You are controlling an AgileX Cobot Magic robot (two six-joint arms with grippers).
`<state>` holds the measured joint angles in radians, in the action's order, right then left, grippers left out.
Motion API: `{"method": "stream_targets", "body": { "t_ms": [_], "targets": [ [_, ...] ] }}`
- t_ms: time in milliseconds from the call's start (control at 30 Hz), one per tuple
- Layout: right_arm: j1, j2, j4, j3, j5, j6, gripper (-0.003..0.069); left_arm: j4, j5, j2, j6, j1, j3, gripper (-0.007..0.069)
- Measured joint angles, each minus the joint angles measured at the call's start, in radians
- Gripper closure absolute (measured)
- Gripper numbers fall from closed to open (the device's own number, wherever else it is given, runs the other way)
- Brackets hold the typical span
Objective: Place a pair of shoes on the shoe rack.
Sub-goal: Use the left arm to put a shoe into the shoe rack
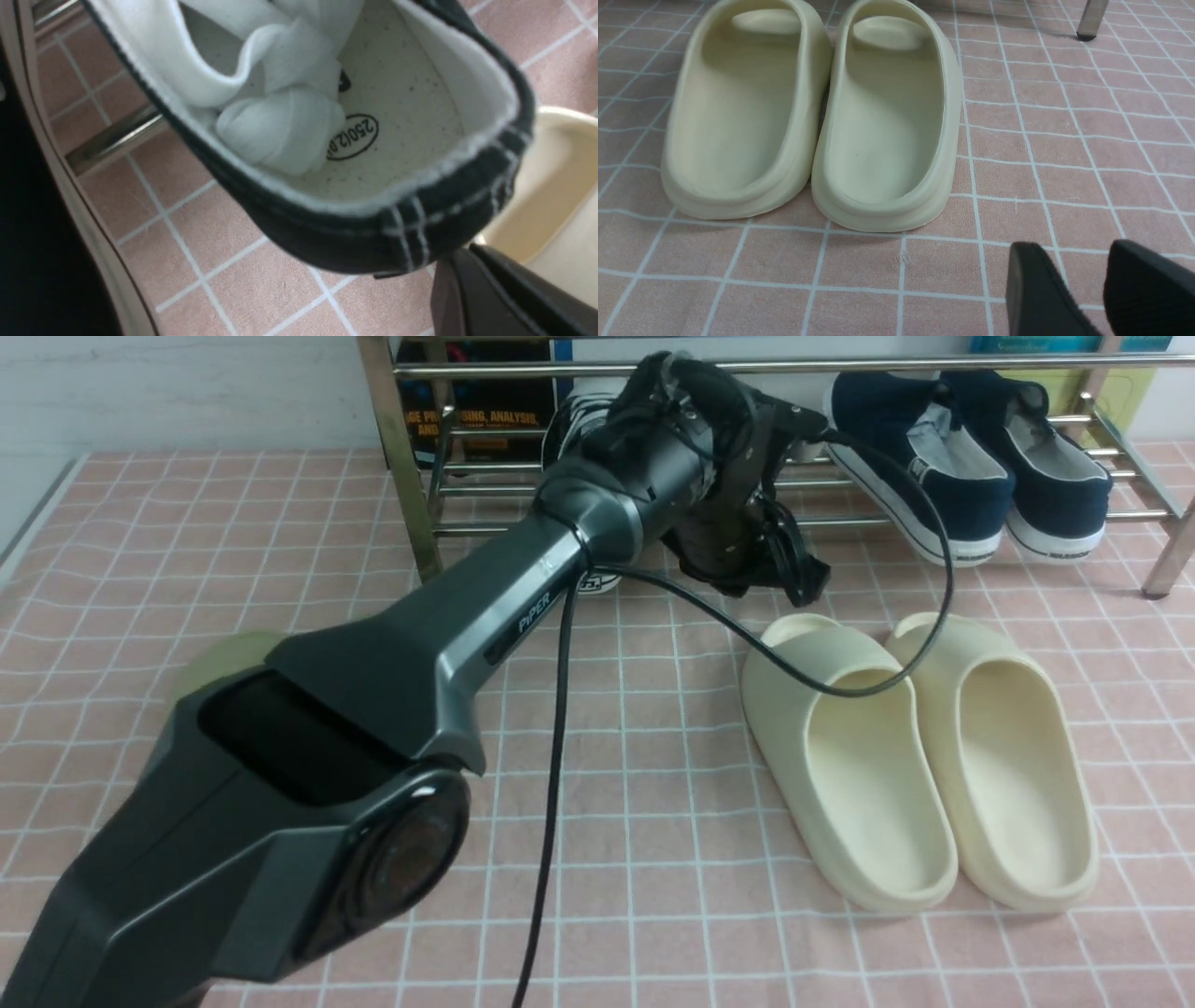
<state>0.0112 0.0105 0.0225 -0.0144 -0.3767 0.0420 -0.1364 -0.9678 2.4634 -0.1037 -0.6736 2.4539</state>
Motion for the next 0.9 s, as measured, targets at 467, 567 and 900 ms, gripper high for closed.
{"method": "stream_targets", "body": {
  "t_ms": [467, 567, 900],
  "targets": [
    [0.000, 0.000, 0.000, 0.000, 0.001, 0.000, 0.0420, 0.119, -0.267, -0.200, 0.091, 0.026, 0.060, 0.0587],
    [0.000, 0.000, 0.000, 0.000, 0.001, 0.000, 0.0420, 0.070, -0.267, -0.219, 0.066, 0.060, 0.059, 0.0587],
    [0.000, 0.000, 0.000, 0.000, 0.001, 0.000, 0.0420, 0.003, -0.267, -0.238, 0.043, 0.106, -0.258, 0.0582]
  ]
}}
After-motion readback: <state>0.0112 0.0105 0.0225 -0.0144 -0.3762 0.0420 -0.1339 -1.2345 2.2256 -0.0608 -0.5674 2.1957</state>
